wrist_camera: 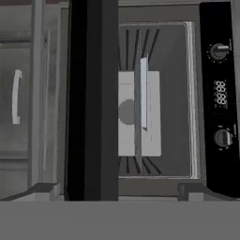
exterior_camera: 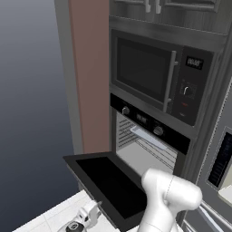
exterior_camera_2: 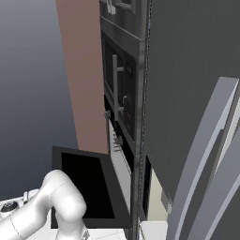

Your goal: Take the baked cake out of the oven and place it on the plate for cooling. Then close the oven door.

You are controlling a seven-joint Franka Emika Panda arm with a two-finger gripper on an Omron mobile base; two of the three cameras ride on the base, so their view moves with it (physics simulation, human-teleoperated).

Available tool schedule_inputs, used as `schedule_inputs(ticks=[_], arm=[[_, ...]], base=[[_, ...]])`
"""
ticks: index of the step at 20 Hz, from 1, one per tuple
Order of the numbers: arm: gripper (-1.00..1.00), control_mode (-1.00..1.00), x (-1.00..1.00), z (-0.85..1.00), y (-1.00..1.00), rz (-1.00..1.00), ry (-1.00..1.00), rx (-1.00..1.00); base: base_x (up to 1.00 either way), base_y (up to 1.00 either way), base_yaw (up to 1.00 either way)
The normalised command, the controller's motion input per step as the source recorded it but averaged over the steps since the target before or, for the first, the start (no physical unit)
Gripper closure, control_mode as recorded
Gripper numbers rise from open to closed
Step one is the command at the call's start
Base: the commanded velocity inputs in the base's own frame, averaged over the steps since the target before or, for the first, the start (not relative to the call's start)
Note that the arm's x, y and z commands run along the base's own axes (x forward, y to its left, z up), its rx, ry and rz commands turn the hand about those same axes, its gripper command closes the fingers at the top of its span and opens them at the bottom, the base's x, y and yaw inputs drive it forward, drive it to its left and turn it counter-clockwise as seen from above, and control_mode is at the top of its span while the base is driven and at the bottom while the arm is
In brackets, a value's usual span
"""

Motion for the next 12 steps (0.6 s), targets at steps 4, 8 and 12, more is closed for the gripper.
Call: schedule_inputs(ticks=[4, 8, 12], arm=[[-1.0, -1.0, 0.08, -0.46, 0.67, -0.1, -0.1, -0.17], [-1.0, -1.0, 0.18, -0.56, 0.66, -0.11, -0.12, -0.19], [-1.0, -1.0, 0.37, -0.71, 0.61, -0.14, -0.13, -0.24]], base=[[0.0, 0.0, 0.0], [0.0, 0.0, 0.0], [0.0, 0.0, 0.0]])
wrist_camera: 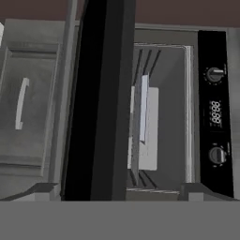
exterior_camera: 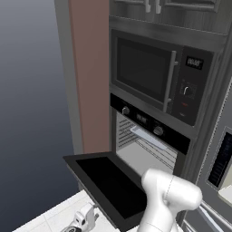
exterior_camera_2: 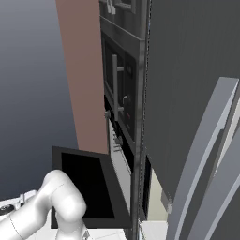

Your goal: Take the baked cake out of the oven and place it on the plate for cooling. Then close the oven door.

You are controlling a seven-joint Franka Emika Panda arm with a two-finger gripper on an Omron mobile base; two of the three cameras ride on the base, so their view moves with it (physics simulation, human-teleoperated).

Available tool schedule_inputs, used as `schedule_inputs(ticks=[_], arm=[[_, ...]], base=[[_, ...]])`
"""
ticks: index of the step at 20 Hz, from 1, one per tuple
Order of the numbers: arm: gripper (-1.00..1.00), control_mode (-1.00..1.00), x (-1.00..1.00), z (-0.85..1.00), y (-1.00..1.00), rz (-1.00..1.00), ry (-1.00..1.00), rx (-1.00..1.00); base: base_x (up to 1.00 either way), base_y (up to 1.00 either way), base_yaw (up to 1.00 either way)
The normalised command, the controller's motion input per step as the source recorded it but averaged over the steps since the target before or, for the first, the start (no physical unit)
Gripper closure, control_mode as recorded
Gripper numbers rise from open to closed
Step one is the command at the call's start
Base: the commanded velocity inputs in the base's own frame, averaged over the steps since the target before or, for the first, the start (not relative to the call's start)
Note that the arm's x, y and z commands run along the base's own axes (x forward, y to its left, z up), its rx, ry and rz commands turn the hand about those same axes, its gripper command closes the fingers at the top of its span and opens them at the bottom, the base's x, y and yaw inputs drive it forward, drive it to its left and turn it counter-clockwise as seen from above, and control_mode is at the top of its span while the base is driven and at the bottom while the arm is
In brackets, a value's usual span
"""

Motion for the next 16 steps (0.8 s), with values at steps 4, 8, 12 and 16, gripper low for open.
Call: schedule_inputs(ticks=[4, 8, 12, 16], arm=[[-1.0, -1.0, 0.41, -0.84, 0.52, -0.16, -0.17, -0.27], [-1.0, -1.0, 0.43, -0.92, 0.45, -0.16, -0.2, -0.28], [-1.0, -1.0, 0.4, -0.93, 0.43, -0.16, -0.22, -0.28], [-1.0, -1.0, 0.42, -0.9, 0.4, -0.17, -0.22, -0.28]], base=[[0.0, 0.0, 0.0], [0.0, 0.0, 0.0], [0.0, 0.0, 0.0], [0.0, 0.0, 0.0]])
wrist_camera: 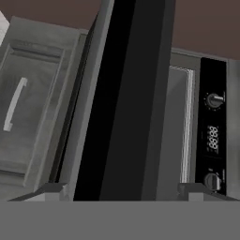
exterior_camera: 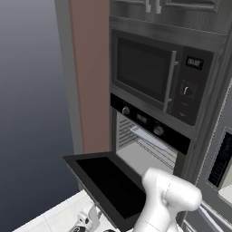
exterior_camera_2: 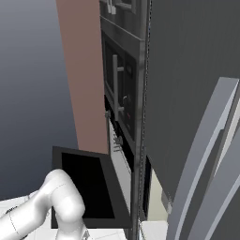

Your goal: Take the baked cake out of the oven and place it on the plate for cooling. Then close the oven door.

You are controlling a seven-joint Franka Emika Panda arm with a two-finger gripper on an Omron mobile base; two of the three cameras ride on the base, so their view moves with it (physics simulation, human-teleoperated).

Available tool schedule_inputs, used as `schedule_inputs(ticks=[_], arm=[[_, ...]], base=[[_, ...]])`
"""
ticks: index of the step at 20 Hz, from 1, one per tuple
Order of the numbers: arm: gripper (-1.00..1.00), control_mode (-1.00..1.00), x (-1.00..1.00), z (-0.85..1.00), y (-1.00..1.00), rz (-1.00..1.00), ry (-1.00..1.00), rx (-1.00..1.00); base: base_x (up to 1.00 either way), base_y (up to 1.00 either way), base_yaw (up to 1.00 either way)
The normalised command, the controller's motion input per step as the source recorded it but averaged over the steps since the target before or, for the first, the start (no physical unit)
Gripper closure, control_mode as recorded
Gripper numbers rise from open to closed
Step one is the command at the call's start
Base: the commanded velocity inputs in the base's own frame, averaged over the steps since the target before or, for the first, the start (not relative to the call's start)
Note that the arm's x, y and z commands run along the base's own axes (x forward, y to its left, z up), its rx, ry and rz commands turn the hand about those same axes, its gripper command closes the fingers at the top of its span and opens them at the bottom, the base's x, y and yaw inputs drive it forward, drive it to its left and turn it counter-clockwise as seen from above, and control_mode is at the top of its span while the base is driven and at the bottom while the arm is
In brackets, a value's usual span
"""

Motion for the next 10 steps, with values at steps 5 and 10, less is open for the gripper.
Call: schedule_inputs(ticks=[5, 10], arm=[[-1.0, -1.0, 0.42, -0.85, 0.37, -0.18, -0.24, -0.29], [-1.0, -1.0, 0.42, -0.71, 0.46, -0.17, -0.2, -0.26]], base=[[0.0, 0.0, 0.0], [0.0, 0.0, 0.0]])
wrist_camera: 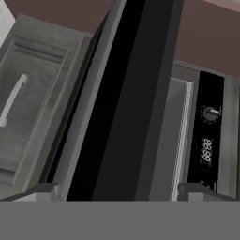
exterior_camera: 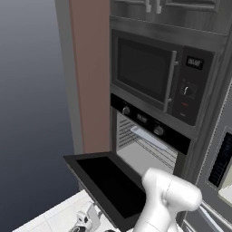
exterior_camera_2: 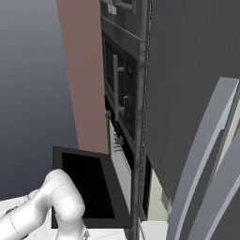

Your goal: Take the baked cake out of the oven and place it on the plate for cooling. Then close the oven door.

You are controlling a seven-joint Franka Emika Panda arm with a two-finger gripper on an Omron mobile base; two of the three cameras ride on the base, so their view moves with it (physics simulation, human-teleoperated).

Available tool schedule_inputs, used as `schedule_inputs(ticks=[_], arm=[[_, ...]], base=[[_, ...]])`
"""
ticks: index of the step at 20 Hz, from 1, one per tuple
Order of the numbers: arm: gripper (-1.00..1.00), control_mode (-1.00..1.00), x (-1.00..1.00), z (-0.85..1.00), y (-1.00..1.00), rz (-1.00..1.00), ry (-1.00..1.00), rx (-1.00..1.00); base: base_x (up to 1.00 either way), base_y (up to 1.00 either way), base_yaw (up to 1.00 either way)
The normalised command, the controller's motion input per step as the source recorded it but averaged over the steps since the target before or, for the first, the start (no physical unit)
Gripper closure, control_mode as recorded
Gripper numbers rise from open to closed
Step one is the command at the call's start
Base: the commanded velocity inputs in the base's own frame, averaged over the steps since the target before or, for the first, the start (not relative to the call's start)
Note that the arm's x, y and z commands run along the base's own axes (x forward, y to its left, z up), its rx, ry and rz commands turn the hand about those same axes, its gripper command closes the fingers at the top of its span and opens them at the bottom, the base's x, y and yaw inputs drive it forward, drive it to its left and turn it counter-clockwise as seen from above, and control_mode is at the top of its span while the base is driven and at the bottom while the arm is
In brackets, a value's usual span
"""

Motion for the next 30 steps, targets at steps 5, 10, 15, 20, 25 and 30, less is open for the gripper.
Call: schedule_inputs(ticks=[5, 10, 15, 20, 25, 30], arm=[[-1.0, -1.0, 0.69, -0.42, 0.2, -0.21, -0.23, -0.23], [-1.0, -1.0, 0.88, -0.13, 0.0, -0.26, -0.21, -0.24], [-1.0, -1.0, 0.98, 0.0, 0.0, -0.3, -0.23, -0.27], [-1.0, -1.0, 0.99, 0.02, 0.0, -0.33, -0.31, -0.32], [-1.0, -1.0, 1.0, 0.08, -0.05, -0.33, -0.32, -0.34], [-1.0, -1.0, 1.0, 0.05, -0.16, -0.32, -0.3, -0.33]], base=[[0.0, 0.0, 0.0], [0.0, 0.0, 0.0], [0.0, 0.0, 0.0], [0.0, 0.0, 0.0], [0.0, 0.0, 0.0], [0.0, 0.0, 0.0]])
